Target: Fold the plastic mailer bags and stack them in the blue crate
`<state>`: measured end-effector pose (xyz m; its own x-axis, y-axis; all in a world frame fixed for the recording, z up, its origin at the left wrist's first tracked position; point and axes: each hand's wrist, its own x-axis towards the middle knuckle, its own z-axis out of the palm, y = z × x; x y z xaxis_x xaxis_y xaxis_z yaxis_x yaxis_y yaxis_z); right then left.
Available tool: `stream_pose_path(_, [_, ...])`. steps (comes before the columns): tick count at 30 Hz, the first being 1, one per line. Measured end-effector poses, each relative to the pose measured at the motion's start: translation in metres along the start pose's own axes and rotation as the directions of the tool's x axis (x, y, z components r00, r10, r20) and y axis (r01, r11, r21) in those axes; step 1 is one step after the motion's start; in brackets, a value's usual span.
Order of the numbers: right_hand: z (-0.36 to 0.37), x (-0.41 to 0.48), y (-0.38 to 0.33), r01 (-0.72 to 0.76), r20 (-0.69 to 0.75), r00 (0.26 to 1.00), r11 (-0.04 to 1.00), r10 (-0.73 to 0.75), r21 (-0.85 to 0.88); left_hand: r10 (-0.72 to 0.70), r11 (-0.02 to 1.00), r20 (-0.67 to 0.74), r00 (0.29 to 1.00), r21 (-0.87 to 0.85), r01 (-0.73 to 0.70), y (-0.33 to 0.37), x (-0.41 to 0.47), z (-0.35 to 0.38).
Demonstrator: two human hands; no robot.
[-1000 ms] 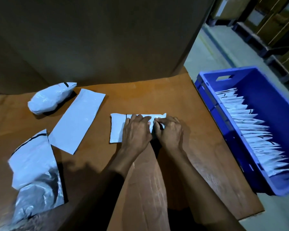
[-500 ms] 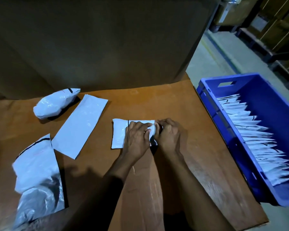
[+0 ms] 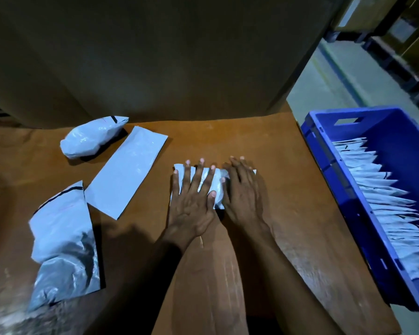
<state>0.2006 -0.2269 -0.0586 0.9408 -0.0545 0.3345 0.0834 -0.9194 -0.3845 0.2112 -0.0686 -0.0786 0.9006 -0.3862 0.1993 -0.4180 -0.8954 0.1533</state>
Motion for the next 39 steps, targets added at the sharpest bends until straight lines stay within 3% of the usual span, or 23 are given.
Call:
stream_pose_path(3, [0.002,-0.001,-0.003,0.065,0.094,0.994,0.993,-0.056,-0.094,-0.036,0.999,0.029,0.999,0.019,0.035,0.000,0.003,0.002])
stream_pose_path(10, [0.011,-0.004,-0.015,-0.032,0.100,0.994,0.977,0.054,-0.210,-0.066,0.995,0.107,0.992,-0.070,0.074,0.000,0.007,-0.003])
stream_pose_path(13, [0.006,-0.003,-0.014,-0.015,0.116,0.993,0.986,0.035,-0.165,-0.037,0.994,0.085,0.996,-0.097,0.045,-0.003,0.006,-0.002])
stream_pose_path(16, [-0.005,-0.006,-0.012,-0.023,0.083,0.996,1.000,0.023,-0.001,0.004,0.993,0.066,0.998,-0.119,0.004,-0.006,0.004,-0.003])
stream_pose_path(18, [-0.015,-0.016,-0.017,-0.077,-0.046,0.995,0.990,0.083,0.122,0.005,0.987,0.017,1.000,-0.161,-0.002,-0.008,0.000,-0.006])
stream_pose_path(20, [-0.018,-0.032,-0.025,-0.084,-0.176,0.979,0.990,0.104,0.117,-0.056,0.970,-0.070,0.996,-0.240,0.038,-0.009,-0.010,-0.011])
stream_pose_path(22, [-0.014,-0.046,-0.029,-0.086,-0.167,0.981,0.994,0.096,0.069,-0.109,0.953,-0.215,0.970,-0.301,0.041,-0.006,-0.024,-0.019])
stream_pose_path(25, [-0.004,-0.052,-0.024,-0.089,-0.104,0.991,0.996,0.088,0.002,-0.080,0.966,-0.363,0.928,-0.257,-0.017,0.000,-0.045,-0.023])
stream_pose_path(32, [-0.004,-0.050,-0.027,-0.124,-0.121,0.985,0.992,0.123,0.006,-0.050,0.987,-0.192,0.980,-0.161,0.018,0.000,-0.057,-0.019])
stream_pose_path(39, [0.001,-0.007,-0.038,-0.005,-0.013,1.000,0.992,0.007,0.125,-0.126,0.962,-0.161,0.979,-0.262,0.081,-0.002,-0.065,-0.023])
